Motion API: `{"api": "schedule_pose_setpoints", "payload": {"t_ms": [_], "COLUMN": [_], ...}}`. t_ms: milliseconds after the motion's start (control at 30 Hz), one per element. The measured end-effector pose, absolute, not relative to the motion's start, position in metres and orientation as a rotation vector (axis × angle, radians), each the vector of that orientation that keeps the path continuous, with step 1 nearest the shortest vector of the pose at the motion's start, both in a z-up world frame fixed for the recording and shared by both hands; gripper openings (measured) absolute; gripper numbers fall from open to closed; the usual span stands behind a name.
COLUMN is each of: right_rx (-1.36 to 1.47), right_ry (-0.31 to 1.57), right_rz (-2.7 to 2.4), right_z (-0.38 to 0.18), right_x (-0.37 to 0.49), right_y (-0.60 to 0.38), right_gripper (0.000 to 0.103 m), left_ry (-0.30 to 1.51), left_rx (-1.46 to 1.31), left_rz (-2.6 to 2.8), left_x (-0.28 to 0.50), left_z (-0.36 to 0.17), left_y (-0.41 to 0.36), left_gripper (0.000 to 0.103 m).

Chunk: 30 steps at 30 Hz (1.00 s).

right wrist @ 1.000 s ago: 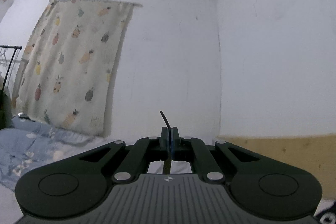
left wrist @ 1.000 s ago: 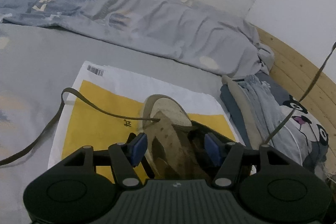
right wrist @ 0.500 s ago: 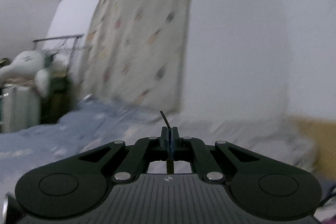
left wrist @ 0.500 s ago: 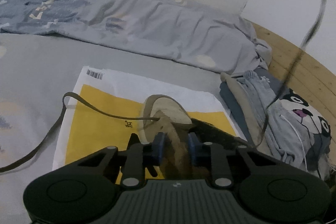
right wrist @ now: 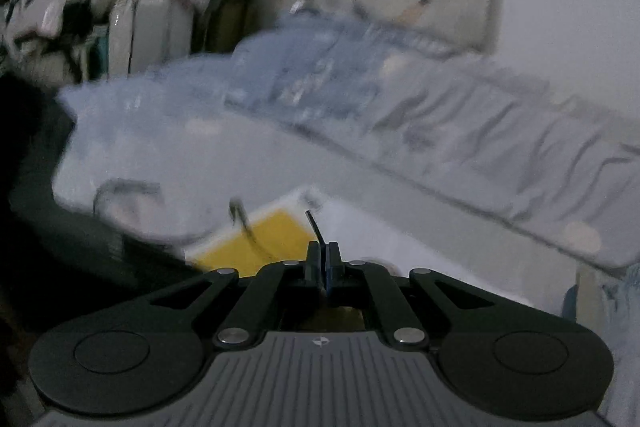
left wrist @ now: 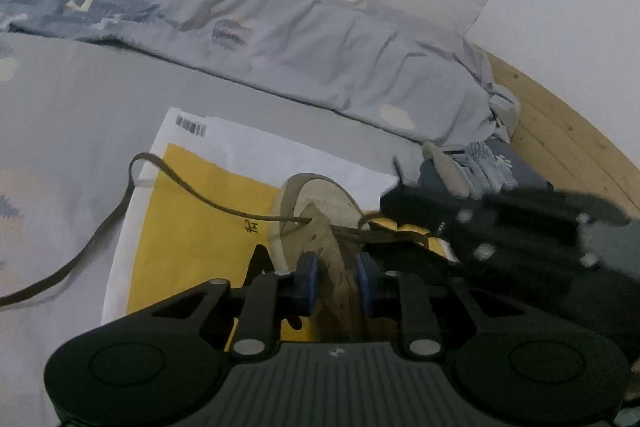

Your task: Lace up shoes with both hands

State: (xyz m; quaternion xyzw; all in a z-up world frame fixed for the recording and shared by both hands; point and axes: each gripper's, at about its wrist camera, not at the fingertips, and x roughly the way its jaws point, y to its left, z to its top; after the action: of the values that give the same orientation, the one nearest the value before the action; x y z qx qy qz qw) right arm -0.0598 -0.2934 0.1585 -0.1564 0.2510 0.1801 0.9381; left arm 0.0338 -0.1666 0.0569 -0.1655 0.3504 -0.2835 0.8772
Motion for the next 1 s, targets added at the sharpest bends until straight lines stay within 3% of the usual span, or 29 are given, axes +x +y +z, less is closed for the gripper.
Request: {"api": "schedule_pose_setpoints", "payload": {"t_ms": [533,1000], "right_rx": [-0.668,-0.793], "right_ry": [0.619,0.635], "right_rz": [0.342,0.311], "right_z": [0.106,0.088], "right_x": [-0.051,-0.042], "right_y": [-0.263,-0.249], "right_gripper": [0.001,0.001], "left_ry": [0.741,0.733], "left_rx": [-0.422,-0.425], "left_rz": [-0.616,-0.623], "left_x": [0.033,0.031], "left_z": [0.055,0.056], "left_y": [-0.152,-0.152], "left_gripper": [0.017,0.015]}}
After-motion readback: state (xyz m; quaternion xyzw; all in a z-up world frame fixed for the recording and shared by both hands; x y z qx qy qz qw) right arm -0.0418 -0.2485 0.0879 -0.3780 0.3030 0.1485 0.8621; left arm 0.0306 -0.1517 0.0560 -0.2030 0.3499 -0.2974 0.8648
